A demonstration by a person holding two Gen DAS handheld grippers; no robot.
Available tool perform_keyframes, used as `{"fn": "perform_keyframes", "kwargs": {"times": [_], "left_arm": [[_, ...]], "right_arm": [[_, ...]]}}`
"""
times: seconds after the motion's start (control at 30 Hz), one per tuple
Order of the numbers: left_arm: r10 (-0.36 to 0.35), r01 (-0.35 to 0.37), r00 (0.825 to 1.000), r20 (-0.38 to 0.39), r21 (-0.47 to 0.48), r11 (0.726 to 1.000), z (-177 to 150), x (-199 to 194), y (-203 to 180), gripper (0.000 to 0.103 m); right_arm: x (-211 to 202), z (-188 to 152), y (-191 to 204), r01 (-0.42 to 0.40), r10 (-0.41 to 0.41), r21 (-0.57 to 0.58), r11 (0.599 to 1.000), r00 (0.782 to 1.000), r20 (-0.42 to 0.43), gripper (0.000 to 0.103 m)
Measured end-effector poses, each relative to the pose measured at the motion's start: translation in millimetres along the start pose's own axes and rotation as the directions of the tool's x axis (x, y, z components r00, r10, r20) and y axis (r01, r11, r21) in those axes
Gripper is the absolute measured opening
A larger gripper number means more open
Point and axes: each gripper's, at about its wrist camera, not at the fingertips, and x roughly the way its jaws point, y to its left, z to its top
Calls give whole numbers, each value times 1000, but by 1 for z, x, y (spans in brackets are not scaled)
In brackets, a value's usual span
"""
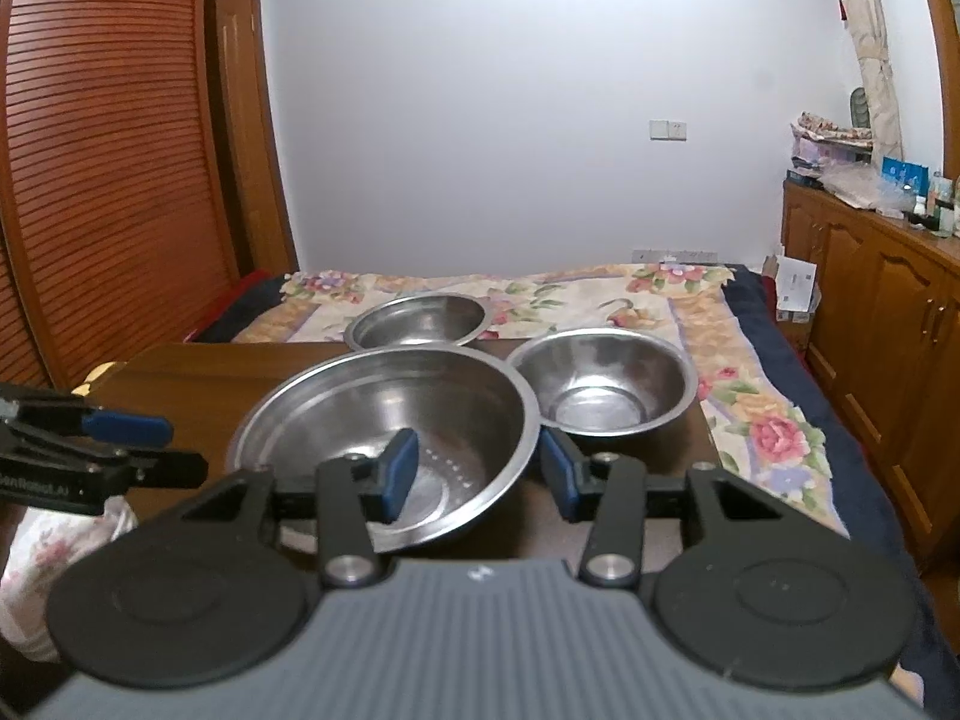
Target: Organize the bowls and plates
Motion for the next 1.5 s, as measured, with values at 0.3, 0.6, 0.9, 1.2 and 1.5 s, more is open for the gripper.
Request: {"fn": "perform_keyframes", "kwargs": {"times": [0.3, 0.6, 0.9, 1.2, 1.5], "left_arm": [[-1, 0, 1000, -7, -59, 998, 4, 19, 4, 55], [-2, 0, 1000, -19, -83, 997, 10, 30, 3, 45], [-29, 24, 999, -40, -119, 993, 11, 39, 5, 32], [-50, 43, 997, -52, -129, 991, 11, 32, 4, 26], [-53, 50, 998, -24, -102, 994, 3, 0, -5, 26]], "right_arm": [[21, 2, -6, -39, 39, 15, 999, 999, -26, 51], [32, 3, -14, -50, 52, 50, 998, 997, -50, 51], [41, 2, -19, -88, 97, 116, 989, 993, -74, 39], [38, -4, -25, -115, 131, 169, 979, 987, -88, 22], [10, -6, -18, -131, 144, 178, 975, 988, -60, 22]]}}
